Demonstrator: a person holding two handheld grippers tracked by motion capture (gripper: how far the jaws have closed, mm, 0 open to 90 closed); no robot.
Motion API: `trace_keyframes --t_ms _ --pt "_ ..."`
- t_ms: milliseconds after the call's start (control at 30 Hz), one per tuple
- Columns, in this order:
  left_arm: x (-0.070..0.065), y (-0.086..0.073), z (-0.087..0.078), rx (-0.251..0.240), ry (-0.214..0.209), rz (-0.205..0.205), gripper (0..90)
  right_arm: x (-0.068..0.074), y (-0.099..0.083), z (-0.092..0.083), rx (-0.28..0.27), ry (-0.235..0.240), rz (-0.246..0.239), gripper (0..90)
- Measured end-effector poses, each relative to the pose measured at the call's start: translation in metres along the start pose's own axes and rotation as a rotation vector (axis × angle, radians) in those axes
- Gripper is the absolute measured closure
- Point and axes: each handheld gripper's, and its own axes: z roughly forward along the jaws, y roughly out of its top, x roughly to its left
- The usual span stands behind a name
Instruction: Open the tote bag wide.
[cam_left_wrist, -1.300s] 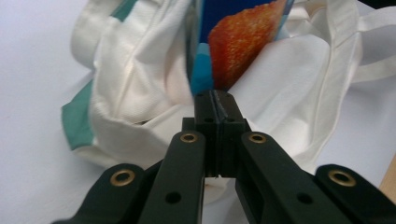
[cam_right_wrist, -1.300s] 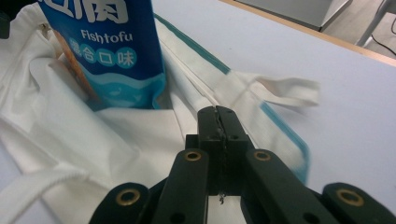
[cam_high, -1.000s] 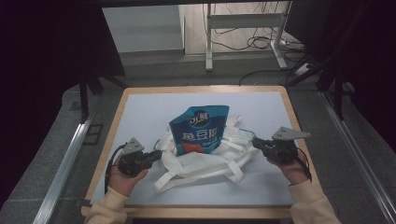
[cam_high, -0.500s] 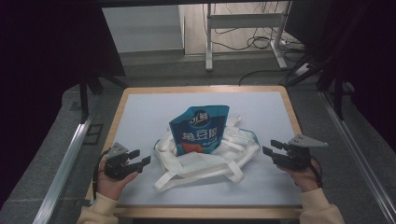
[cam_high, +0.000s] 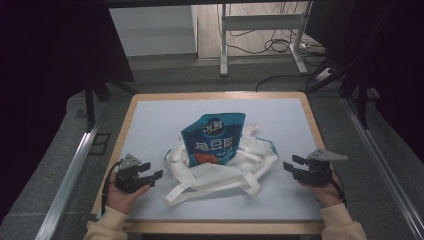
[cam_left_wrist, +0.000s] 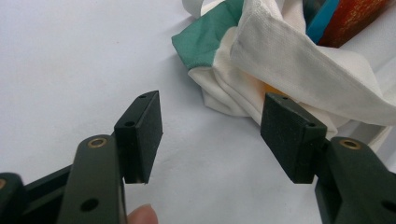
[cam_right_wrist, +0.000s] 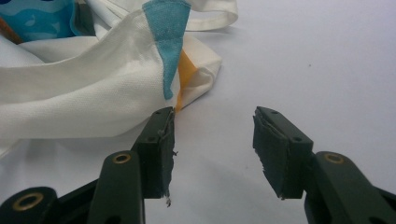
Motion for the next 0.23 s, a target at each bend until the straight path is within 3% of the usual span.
trace_keyframes --t_ms 233 --pt "0.0005 -0.0002 0.0005 0.001 0.002 0.005 38.2 0.0017 0.0005 0.0022 0.009 -0.008 -0.008 43.3"
